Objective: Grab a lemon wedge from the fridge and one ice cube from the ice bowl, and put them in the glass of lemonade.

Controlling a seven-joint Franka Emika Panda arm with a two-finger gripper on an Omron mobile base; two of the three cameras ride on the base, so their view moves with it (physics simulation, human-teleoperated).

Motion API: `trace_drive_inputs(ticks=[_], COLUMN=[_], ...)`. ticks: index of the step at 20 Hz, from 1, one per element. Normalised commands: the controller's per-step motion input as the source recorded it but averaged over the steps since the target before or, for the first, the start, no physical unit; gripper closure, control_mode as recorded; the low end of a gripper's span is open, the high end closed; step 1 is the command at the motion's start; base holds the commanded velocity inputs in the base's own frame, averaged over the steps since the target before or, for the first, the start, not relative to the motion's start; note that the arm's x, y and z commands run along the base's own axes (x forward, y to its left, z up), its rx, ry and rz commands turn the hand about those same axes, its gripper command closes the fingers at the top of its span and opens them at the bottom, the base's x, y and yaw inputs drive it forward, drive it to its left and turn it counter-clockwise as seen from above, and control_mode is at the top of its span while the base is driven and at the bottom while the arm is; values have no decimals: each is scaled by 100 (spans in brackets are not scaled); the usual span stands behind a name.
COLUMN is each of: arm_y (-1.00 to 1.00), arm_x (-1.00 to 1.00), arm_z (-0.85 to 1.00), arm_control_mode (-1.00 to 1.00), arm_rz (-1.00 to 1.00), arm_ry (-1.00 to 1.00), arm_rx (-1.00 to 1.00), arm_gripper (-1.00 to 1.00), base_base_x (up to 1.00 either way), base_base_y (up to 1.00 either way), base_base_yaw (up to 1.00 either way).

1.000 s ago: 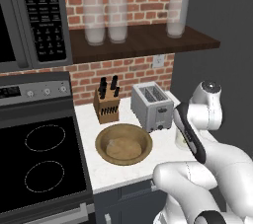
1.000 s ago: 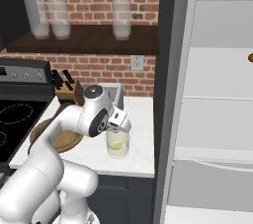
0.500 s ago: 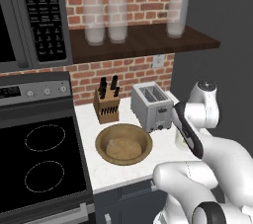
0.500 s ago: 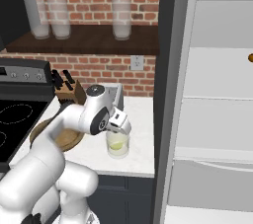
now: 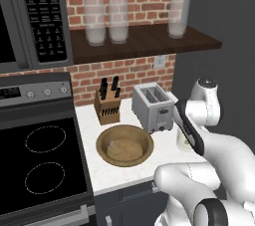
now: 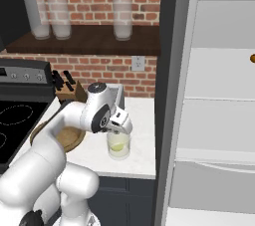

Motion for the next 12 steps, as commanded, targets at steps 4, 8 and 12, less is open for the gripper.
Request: trace_drive_inputs(ticks=[4,8,12], arm_y=[0,0,0], arm_x=[0,0,8], arm_z=[21,13,2], arm_control_mode=[-100,-100,-100], arm_rz=[0,0,0], arm_ry=[0,0,9], arm_rx=[0,0,0], arm_gripper=[100,100,100], base_base_x=[0,0,0], base_base_y=[0,0,0], base_base_yaw=[0,0,0])
